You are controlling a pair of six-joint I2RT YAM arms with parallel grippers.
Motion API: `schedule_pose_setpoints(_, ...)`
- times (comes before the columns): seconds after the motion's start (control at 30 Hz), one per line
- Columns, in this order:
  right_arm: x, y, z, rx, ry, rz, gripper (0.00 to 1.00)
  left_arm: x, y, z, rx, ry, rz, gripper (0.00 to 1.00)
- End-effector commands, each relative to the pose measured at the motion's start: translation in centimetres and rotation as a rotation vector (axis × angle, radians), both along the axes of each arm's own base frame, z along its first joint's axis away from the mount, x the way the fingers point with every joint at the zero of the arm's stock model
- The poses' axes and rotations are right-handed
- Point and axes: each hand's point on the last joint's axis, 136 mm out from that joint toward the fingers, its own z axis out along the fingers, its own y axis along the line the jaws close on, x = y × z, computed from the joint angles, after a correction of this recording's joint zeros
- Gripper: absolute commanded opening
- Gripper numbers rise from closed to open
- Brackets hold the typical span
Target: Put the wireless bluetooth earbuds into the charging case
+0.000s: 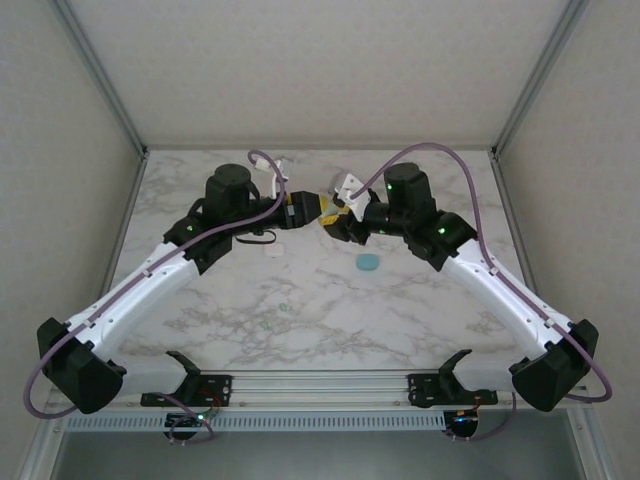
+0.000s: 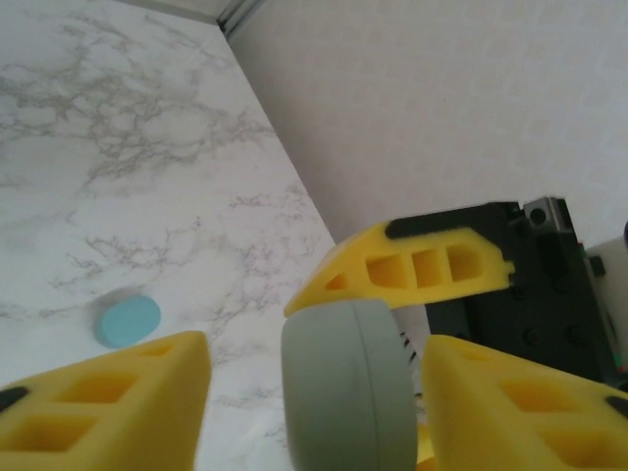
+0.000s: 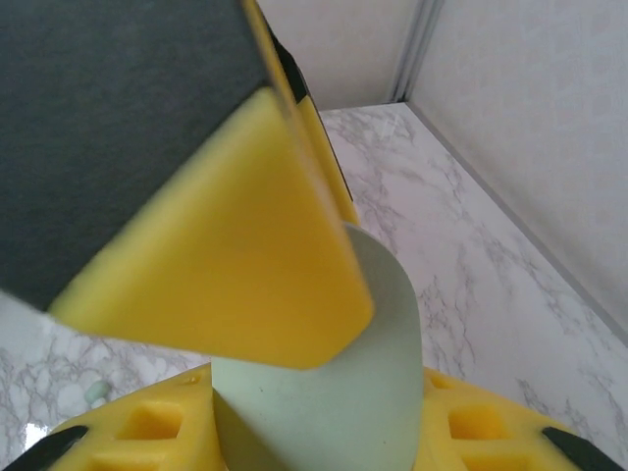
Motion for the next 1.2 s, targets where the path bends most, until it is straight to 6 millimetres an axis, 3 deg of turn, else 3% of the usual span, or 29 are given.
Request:
schedule_pose_setpoints(0.0,-0.2,0.0,1.0,0.019,-0.061,0.0,0.37,-0.5,-0.8,1.5,-0.035,-0.024,-0.034,0.41)
schedule_pose_setpoints(0.17,0.5,-0.5,1.0,0.023,-0.089,-0.049,0.39,-0.3,-0.6,1.2,-0.033,0.009,-0.007,0.17)
schedule_pose_setpoints(0.27,0.5,-0.9,1.3,0.047,-0.119,-0.072,0.4,-0.3,-0.6,1.3,-0.056,0.035,-0.003,0.16)
schedule_pose_setpoints(0.5,0.4,-2.6,0.5,0.059,-0.27,-0.117,0.57,-0.2,-0.4,2.6,-0.156,0.088,0.035,0.16)
schedule_pose_setpoints(0.67,-0.9,-2.7,1.6,0.156,-0.323,-0.035,0.6,-0.7,-0.6,3.1,-0.241,0.149,0.025,0.16)
schedule_pose_setpoints(0.77,-0.6,-2.6,2.9,0.22,-0.342,-0.03,0.63,-1.0,-0.4,3.1,-0.242,0.16,0.021,0.17)
schedule_pose_setpoints(1.17,-0.8,-1.3,4.0,0.277,-0.265,0.104,0.53,-1.8,-0.3,4.5,-0.287,0.148,-0.005,0.18)
